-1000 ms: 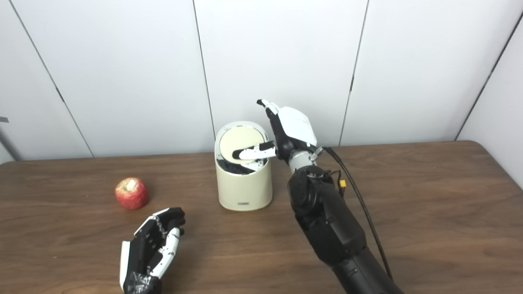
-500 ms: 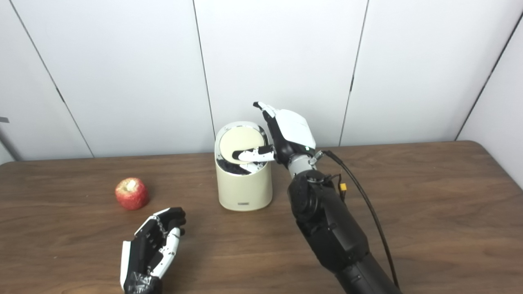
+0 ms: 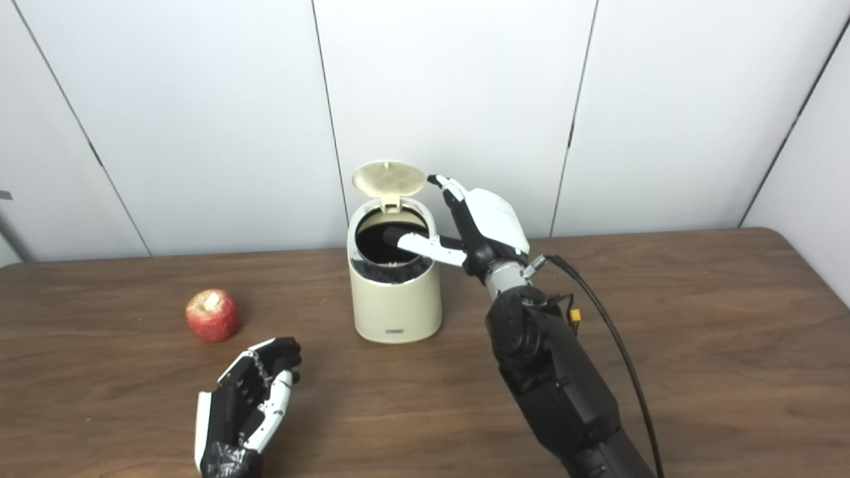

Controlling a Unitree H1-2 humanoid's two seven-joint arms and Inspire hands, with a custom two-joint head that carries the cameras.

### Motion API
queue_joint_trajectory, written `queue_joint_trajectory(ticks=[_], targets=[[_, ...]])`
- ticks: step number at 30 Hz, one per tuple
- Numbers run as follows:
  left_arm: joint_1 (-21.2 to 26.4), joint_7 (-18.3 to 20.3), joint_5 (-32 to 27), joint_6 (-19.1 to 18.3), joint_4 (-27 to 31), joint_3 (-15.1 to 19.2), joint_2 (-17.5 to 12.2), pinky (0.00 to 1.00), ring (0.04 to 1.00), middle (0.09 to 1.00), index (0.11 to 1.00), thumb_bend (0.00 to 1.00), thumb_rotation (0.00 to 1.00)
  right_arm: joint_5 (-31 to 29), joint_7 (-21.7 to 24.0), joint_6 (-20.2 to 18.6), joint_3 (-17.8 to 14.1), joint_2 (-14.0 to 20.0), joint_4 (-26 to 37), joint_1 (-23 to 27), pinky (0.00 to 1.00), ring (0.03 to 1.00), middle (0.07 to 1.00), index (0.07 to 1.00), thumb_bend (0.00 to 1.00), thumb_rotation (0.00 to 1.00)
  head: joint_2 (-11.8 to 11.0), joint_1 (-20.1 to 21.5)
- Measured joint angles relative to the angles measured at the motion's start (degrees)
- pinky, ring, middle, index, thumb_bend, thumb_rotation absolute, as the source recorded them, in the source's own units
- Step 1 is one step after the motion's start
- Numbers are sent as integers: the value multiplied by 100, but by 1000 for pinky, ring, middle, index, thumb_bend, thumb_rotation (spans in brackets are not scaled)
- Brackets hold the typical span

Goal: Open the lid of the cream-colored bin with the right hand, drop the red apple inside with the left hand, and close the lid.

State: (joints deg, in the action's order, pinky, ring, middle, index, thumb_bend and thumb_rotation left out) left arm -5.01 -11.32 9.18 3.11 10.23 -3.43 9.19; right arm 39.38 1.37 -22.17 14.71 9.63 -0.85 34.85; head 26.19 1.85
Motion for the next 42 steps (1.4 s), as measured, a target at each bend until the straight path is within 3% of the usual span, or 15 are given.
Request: queue_joint_trajectory(ticks=[8, 16, 20, 21, 23, 24, 27, 28, 29, 33, 39, 42], targets=[[-1, 24, -2, 0, 0, 21, -55, 649, 702, 692, 657, 228, 259, -558, -28, 90, -484, -18, 733, -536, 846, 946, 959, 977, 1000, 991, 0, 17], [4, 50, -30, -6, 0, 57, -79, 660, 703, 695, 661, 233, 253, -905, -343, 726, -772, -15, 1250, -1312, 884, 962, 996, 968, 993, 955, -61, 88], [14, 77, -88, -6, 0, 114, -120, 658, 701, 693, 660, 221, 233, -843, -570, 1001, -773, -24, 1264, -1845, 862, 931, 958, 955, 980, 955, -61, 105], [14, 86, -103, -6, -1, 131, -139, 655, 698, 691, 658, 217, 219, -870, -636, 1125, -801, -40, 1262, -2011, 860, 926, 952, 952, 956, 925, -61, 123], [18, 92, -152, -5, -4, 177, -183, 652, 697, 690, 655, 224, 208, -1043, -871, 1501, -904, -130, 1230, -2341, 817, 888, 915, 914, 793, 807, -61, 149], [19, 94, -186, -4, -6, 196, -207, 655, 699, 692, 655, 229, 226, -1117, -1024, 1744, -962, -194, 1187, -2462, 796, 871, 895, 888, 665, 725, -61, 149], [30, 111, -241, -2, -39, 216, -277, 661, 702, 695, 658, 237, 244, -1247, -1543, 2545, -1089, -376, 898, -2757, 735, 821, 838, 820, 387, 382, -70, 158], [29, 114, -262, -2, -45, 228, -286, 661, 700, 693, 658, 239, 230, -1267, -1642, 2780, -1098, -392, 781, -2821, 708, 798, 815, 795, 330, 251, -62, 141], [31, 117, -290, -2, -49, 240, -291, 660, 698, 691, 657, 238, 222, -1282, -1724, 3023, -1104, -392, 646, -2869, 692, 784, 799, 776, 305, 193, -53, 149], [32, 186, -401, 1, -49, 258, -311, 653, 695, 690, 660, 225, 187, -1269, -1850, 3372, -1149, -399, 679, -3064, 610, 712, 734, 703, 257, 249, -18, 176], [30, 232, -432, 1, -48, 285, -328, 655, 697, 696, 662, 220, 185, -1243, -1850, 3635, -1128, -515, 848, -3316, 583, 690, 725, 687, 244, 310, 0, 114], [25, 241, -429, 2, -47, 305, -352, 655, 695, 694, 662, 226, 193, -1237, -1850, 3737, -1129, -554, 847, -3427, 585, 691, 729, 683, 251, 286, 53, 44]])
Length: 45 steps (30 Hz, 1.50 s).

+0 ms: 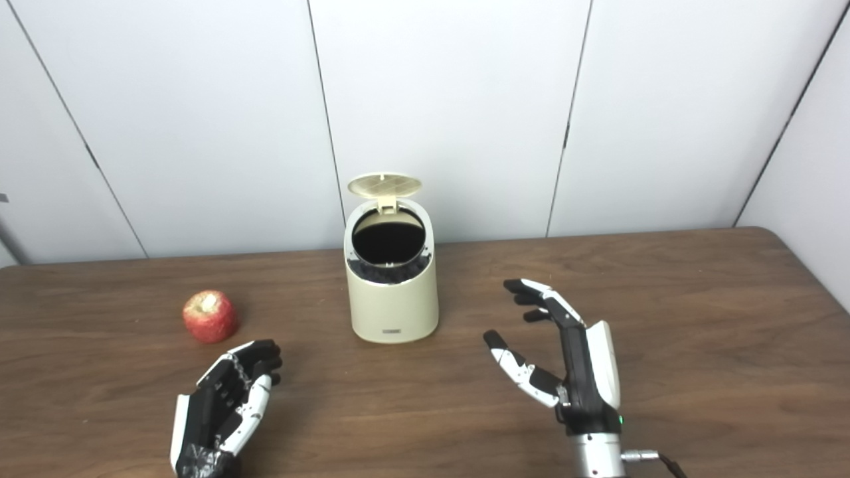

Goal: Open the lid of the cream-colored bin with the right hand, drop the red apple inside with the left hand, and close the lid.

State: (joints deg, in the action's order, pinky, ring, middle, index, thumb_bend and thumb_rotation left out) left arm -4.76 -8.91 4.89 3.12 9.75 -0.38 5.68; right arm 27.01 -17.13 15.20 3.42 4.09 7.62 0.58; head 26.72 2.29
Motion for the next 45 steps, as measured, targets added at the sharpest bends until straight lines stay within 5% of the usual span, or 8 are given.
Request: queue_joint_trajectory(ticks=[3, 8, 14, 21, 30, 36, 39, 45], targets=[[-9, -30, 106, 16, -1, 27, -18, 629, 676, 676, 658, 270, 169, 0, 0, 83, -3, -37, -7, -102, 590, 698, 732, 685, 250, 218, 9, -53], [-2, -268, 750, 637, 1, 30, -142, 577, 645, 653, 658, 657, 128, -47, 3, 100, -12, -137, -110, -137, 608, 709, 733, 697, 245, 154, 26, -132], [139, -264, 1215, 855, 696, 203, -434, 621, 701, 718, 731, 796, 176, -61, -1, 133, -18, -174, -113, -136, 606, 708, 731, 684, 244, 181, 62, -141], [1013, -269, 1357, 358, 1035, 764, -756, 691, 748, 760, 778, 924, 207, -218, -3, 261, -96, -205, -170, -112, 617, 719, 735, 683, 242, 193, 35, -238], [1740, -418, 1759, 81, -58, 1026, -1309, 706, 772, 801, 825, 967, 169, -295, -1, 296, -151, -212, -189, -102, 610, 712, 731, 686, 248, 146, 9, -290], [1951, -363, 2061, -533, -414, 972, -1547, 751, 830, 838, 876, 1000, 227, -319, -1, 353, -169, -197, -212, -98, 606, 707, 728, 677, 250, 149, 9, -361], [2114, -118, 2042, -1030, -501, 909, -1693, 751, 838, 840, 882, 1000, 244, -315, -1, 354, -170, -195, -212, -98, 610, 706, 727, 670, 247, 155, 9, -387], [2480, 998, 1894, -2138, -713, 523, -2269, 753, 835, 838, 873, 1000, 252, -318, 37, 351, -169, -196, -205, -102, 632, 716, 729, 681, 255, 188, 9, -413]])
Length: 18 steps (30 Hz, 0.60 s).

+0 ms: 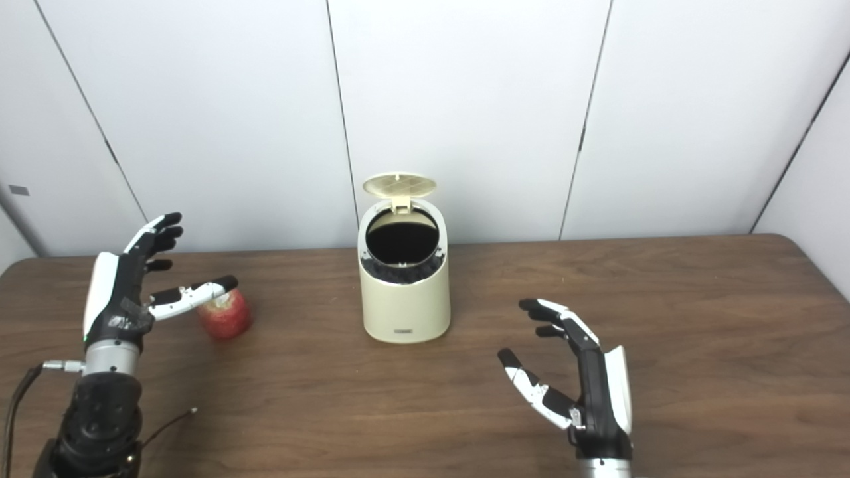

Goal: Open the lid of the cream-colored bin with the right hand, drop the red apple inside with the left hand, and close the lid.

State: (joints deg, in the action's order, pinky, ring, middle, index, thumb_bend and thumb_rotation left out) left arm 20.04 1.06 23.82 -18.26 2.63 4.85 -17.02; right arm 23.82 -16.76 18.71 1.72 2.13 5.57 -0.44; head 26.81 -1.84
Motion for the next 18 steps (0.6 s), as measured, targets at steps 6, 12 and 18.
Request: queue_joint_trajectory(ticks=[6, 12, 18], targets=[[46, 194, 54, -224, -25, -252, -238, 729, 808, 815, 845, 1000, 193, -27, 41, -3, -23, 6, 1, -11, 632, 719, 730, 686, 260, 156, -9, 0], [9, 317, 55, -456, 18, -424, -238, 682, 769, 803, 840, 1000, 198, -54, 99, -13, -35, 5, 3, -14, 637, 721, 730, 685, 258, 161, -9, -35], [10, 457, 203, -626, 28, -664, -308, 671, 769, 798, 842, 1000, 171, -41, 114, -19, -78, 6, 1, -11, 645, 729, 736, 687, 263, 191, -9, -62]])
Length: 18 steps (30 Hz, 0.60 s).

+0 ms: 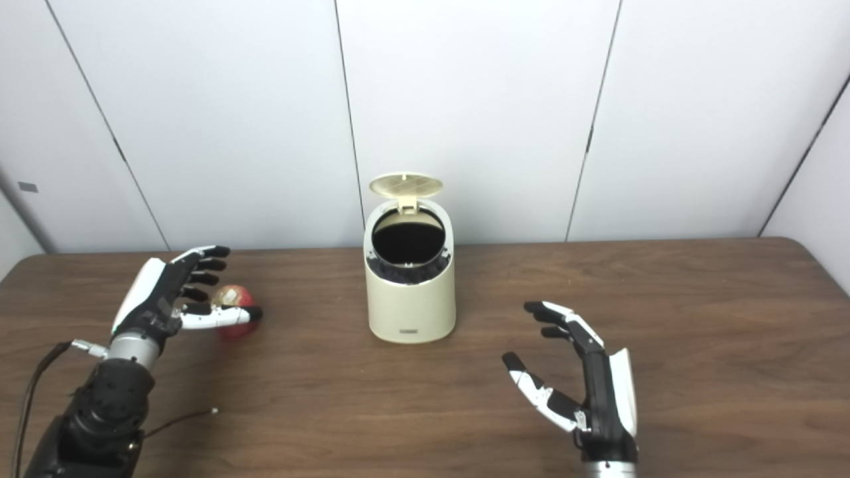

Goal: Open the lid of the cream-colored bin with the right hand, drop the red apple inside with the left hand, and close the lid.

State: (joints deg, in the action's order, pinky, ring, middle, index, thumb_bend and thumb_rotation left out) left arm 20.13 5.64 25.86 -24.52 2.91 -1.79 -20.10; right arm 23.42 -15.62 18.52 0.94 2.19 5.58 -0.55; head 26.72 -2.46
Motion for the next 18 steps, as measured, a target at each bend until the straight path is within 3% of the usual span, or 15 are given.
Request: queue_joint_trajectory(ticks=[9, 18], targets=[[-1, 190, 618, -179, -16, -450, -427, 723, 808, 821, 828, 1000, 104, -10, 39, -29, -52, 5, 1, 0, 634, 723, 733, 682, 265, 195, -18, -17], [0, 210, 1063, -200, -70, -586, -449, 718, 818, 827, 829, 1000, 79, -164, 155, -122, -86, 6, 8, -11, 649, 732, 742, 700, 258, 154, -26, -18]])
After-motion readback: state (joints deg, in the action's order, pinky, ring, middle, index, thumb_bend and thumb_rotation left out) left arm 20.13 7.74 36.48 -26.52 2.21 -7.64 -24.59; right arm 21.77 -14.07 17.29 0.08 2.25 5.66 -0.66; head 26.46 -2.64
